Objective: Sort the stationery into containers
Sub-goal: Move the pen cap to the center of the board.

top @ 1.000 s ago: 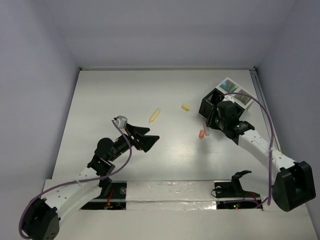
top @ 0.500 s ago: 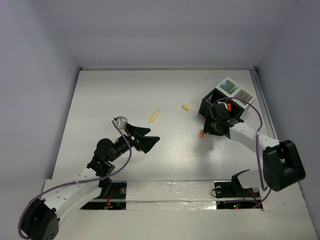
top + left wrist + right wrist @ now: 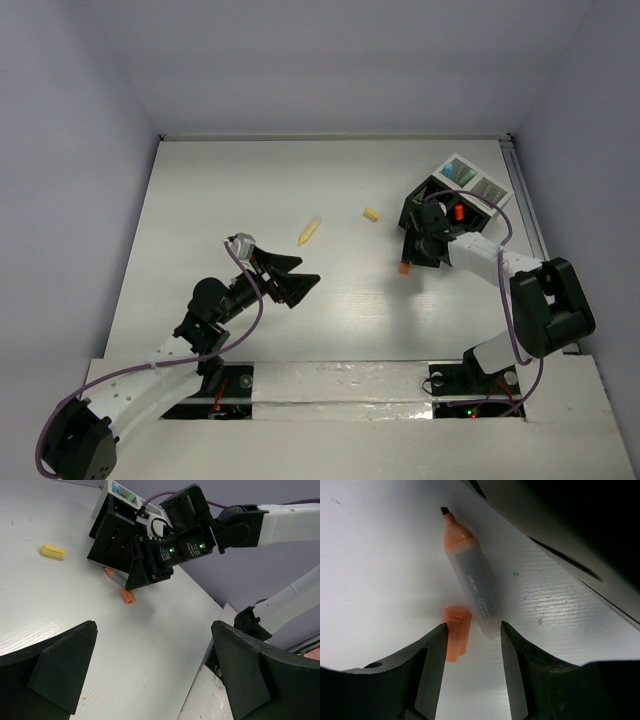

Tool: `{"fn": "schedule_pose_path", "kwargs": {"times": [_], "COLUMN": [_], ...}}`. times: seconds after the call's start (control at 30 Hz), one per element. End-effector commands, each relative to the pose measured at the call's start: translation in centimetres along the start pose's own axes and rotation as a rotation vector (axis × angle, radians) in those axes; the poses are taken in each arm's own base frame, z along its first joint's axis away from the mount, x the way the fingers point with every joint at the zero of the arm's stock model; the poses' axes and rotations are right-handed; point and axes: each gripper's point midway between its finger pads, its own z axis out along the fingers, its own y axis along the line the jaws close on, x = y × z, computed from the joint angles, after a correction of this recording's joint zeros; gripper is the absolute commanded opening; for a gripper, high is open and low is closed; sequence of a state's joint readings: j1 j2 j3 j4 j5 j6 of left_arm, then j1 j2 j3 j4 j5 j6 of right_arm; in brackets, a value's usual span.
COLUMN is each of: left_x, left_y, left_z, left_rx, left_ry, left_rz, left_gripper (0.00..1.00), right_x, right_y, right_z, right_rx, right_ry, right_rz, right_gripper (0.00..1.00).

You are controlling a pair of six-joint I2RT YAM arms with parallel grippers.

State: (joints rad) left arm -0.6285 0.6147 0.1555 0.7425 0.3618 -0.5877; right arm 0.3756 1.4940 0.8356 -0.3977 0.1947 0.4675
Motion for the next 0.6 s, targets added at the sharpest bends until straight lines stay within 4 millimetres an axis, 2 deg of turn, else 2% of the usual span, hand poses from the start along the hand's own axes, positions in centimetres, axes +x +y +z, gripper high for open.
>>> {"fn": "schedule_pose_path", "kwargs": {"times": [0.0, 0.17, 0.3, 0.43, 0.57], "left_x": [-1.3, -1.2, -1.2, -1.2, -1.2], "left_y": [-1.3, -1.3, -1.2, -1.3, -1.2], "left_z": [0.1, 0.1, 0.1, 0.1, 0.1], "left_rx": [0.050, 0.053, 0.051, 0.053, 0.051], "left_ry": [-0.047, -0.043, -0.043, -0.043, -0.043], "left_rz": [0.023, 0.023, 0.022, 0.023, 0.021], "left_gripper": [0.98, 0.98, 0.98, 0.98, 0.98], "right_x": [-1.0, -0.4, 0.8, 2.0, 1.5], "right_y": [0.2, 1.7, 4.4, 7.9, 11.0], "right_z": [-0.3, 0.1, 0.0, -0.8, -1.6], "right_rx": [0.013, -0.020, -0.061, -0.150, -0.274], "right_ry": [-0.019, -0.001, 0.015, 0.023, 0.002], "right_rz": [-0.003, -0.027, -0.065, -0.085, -0.061], "right_gripper": [0.52, 0.47, 0.46, 0.45, 0.44]}}
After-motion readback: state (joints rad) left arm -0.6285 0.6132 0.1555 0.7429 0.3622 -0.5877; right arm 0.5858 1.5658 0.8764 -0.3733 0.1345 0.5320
